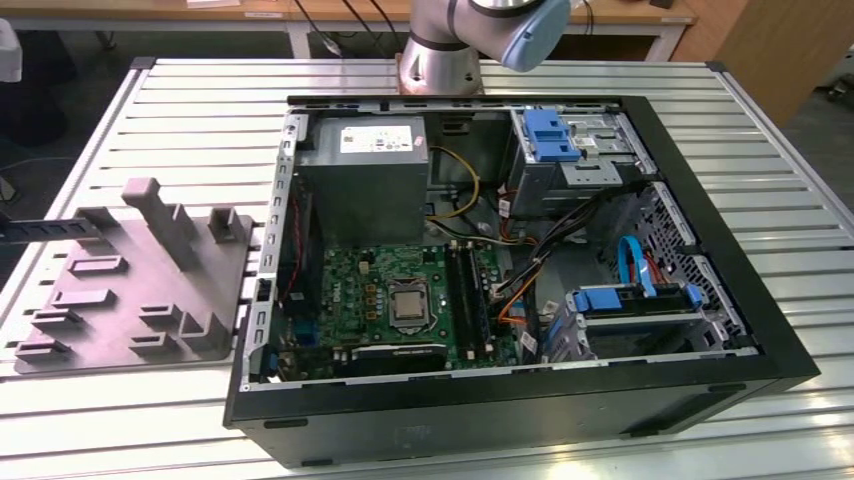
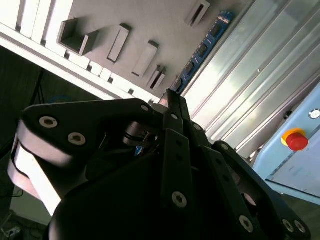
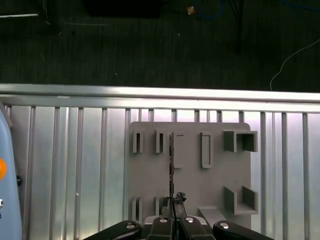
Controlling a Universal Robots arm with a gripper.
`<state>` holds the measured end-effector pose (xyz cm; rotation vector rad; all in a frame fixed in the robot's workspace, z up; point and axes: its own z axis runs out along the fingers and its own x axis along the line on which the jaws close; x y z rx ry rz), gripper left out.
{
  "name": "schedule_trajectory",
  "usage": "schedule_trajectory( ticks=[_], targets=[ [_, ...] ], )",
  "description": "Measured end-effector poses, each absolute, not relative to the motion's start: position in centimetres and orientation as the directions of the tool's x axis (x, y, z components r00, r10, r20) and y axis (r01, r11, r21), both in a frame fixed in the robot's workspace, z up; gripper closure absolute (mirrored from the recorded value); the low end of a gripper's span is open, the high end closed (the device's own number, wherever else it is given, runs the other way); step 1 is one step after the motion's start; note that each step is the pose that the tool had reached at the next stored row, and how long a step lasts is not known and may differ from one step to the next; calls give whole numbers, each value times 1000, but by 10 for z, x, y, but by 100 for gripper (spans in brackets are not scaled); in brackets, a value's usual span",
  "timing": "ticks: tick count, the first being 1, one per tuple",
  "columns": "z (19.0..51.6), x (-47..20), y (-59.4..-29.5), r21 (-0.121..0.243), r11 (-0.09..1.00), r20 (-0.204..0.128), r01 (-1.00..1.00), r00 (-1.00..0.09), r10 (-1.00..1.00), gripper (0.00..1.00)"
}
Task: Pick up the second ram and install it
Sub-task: 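Pick up the second ram and move it above second insertion slot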
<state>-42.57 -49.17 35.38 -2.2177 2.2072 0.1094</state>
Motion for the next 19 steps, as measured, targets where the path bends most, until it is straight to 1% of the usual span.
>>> schedule_trajectory(
  ticks=[8,13,14,19],
  targets=[
    [379,-426,-492,41,-6,-57,-999,4,-998,89],
    [386,-426,-492,41,-6,-58,-999,4,-998,89],
    [402,-426,-492,41,-6,-57,-999,4,-998,89],
    [405,-426,-492,41,-6,-57,-999,4,-998,89]
  ],
)
